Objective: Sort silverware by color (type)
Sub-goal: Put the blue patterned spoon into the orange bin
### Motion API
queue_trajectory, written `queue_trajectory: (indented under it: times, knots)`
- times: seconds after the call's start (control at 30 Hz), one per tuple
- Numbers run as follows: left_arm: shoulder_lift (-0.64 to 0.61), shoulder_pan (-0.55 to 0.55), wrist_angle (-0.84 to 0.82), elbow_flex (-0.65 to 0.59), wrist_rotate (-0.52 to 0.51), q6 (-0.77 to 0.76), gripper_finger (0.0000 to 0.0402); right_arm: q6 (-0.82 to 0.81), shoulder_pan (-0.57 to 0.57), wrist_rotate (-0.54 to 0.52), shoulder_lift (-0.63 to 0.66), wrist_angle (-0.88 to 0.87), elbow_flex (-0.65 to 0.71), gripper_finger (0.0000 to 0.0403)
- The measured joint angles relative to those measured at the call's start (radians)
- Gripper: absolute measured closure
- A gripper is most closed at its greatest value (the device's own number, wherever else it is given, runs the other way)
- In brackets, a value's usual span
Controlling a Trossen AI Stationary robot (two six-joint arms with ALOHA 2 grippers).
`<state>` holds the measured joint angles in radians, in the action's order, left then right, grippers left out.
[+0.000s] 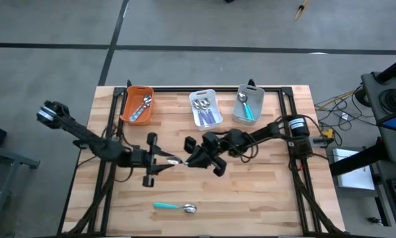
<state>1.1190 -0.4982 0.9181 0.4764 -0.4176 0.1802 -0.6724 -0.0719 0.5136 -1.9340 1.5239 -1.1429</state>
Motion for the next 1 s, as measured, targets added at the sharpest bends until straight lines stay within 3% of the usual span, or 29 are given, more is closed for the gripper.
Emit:
queue_trajectory:
  times: [0.23, 0.37, 0.83, 1.0]
  knots:
    - [0.033, 0.009, 0.005, 0.057, 0.063, 0.031, 0.0276, -0.096, 0.042, 0.097, -0.073, -0.002, -0.106, 0.0382]
    - [0.045, 0.008, 0.0, 0.071, 0.099, 0.046, 0.0276, -0.099, 0.058, 0.102, -0.079, -0.003, -0.114, 0.0382]
    - [0.059, 0.043, 0.01, 0.086, 0.036, 0.055, 0.0276, -0.071, 0.055, 0.124, -0.079, -0.001, -0.111, 0.0381]
    - [0.089, 0.074, 0.047, 0.087, 0.121, 0.046, 0.0276, -0.05, 0.058, 0.114, -0.079, -0.081, -0.12, 0.038]
